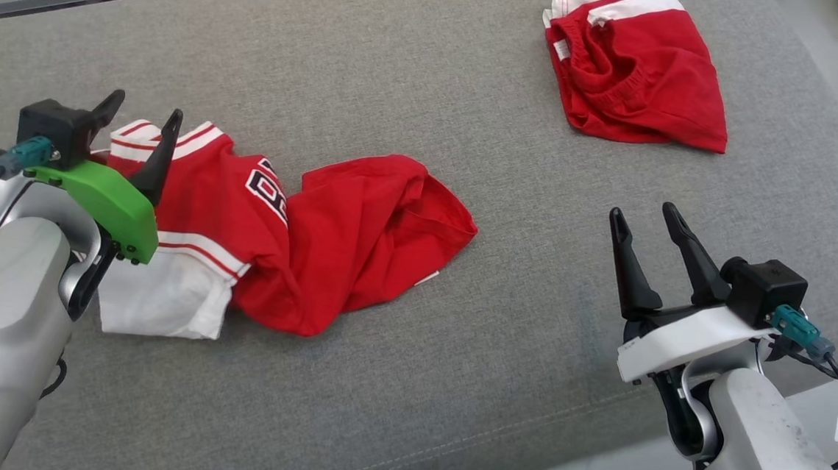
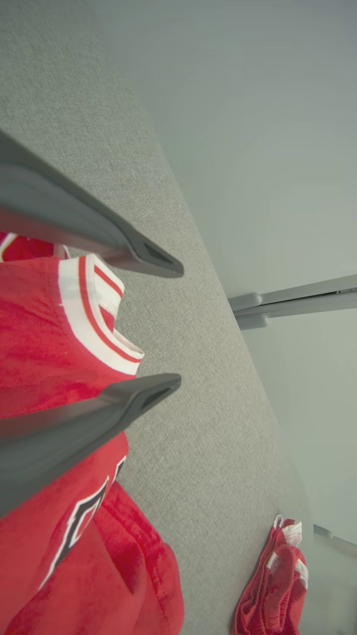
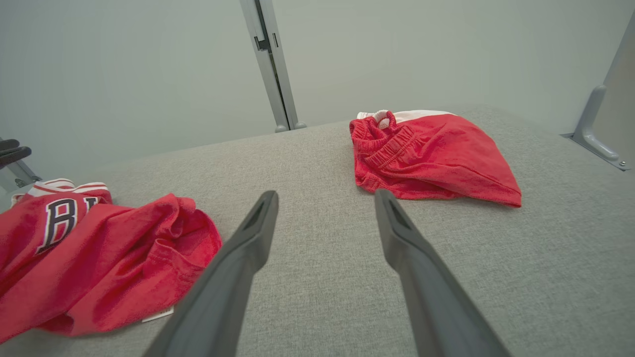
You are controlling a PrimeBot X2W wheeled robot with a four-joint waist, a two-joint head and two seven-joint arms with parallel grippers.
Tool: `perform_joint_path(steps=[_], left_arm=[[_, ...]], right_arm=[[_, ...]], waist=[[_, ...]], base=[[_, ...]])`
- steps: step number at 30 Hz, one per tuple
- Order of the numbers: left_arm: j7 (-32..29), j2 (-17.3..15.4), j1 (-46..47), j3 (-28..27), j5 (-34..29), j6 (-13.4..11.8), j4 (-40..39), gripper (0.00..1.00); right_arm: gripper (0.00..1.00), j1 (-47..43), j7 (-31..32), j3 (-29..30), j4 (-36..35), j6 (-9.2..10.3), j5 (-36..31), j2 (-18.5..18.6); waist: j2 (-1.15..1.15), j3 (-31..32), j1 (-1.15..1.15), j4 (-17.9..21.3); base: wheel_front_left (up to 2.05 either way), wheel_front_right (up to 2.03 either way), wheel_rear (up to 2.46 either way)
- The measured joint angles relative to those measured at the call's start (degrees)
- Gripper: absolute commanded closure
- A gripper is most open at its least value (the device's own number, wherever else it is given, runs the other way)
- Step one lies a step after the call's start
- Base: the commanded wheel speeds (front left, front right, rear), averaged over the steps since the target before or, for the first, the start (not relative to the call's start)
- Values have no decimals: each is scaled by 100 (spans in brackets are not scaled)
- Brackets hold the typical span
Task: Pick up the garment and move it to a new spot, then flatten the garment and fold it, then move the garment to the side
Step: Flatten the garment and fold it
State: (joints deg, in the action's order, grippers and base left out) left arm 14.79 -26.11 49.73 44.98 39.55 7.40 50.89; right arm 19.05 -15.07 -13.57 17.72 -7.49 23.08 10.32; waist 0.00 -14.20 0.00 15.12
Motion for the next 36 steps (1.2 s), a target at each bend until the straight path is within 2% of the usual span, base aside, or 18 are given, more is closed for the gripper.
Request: perform_joint_path(steps=[4, 12, 18, 28, 36], left_arm=[[16, -12, -116, -498, -211, -44, -466, 0], [18, 34, -1161, -1389, -833, -238, -1482, 0], [23, 240, -1872, -1938, -1184, -316, -2132, 0], [23, 977, -2950, -2718, -1874, -597, -2936, 0], [23, 1484, -3773, -3388, -2252, -665, -3411, 0]], right_arm=[[0, -30, 1, 2, 25, 0, -5, -21], [0, -167, 1, -21, 124, 0, 7, 31], [0, -284, 0, -20, 151, 0, 11, 79], [0, -422, 1, 2, 171, 0, 20, 88], [0, -488, 0, -100, 321, 0, 76, 138]], waist=[[0, 78, 0, -149], [0, 388, 0, -454], [0, 603, 0, -717], [0, 847, 0, -1121], [0, 989, 0, -1326]], base=[[0, 0, 0], [0, 0, 0], [0, 0, 0], [0, 0, 0], [0, 0, 0]])
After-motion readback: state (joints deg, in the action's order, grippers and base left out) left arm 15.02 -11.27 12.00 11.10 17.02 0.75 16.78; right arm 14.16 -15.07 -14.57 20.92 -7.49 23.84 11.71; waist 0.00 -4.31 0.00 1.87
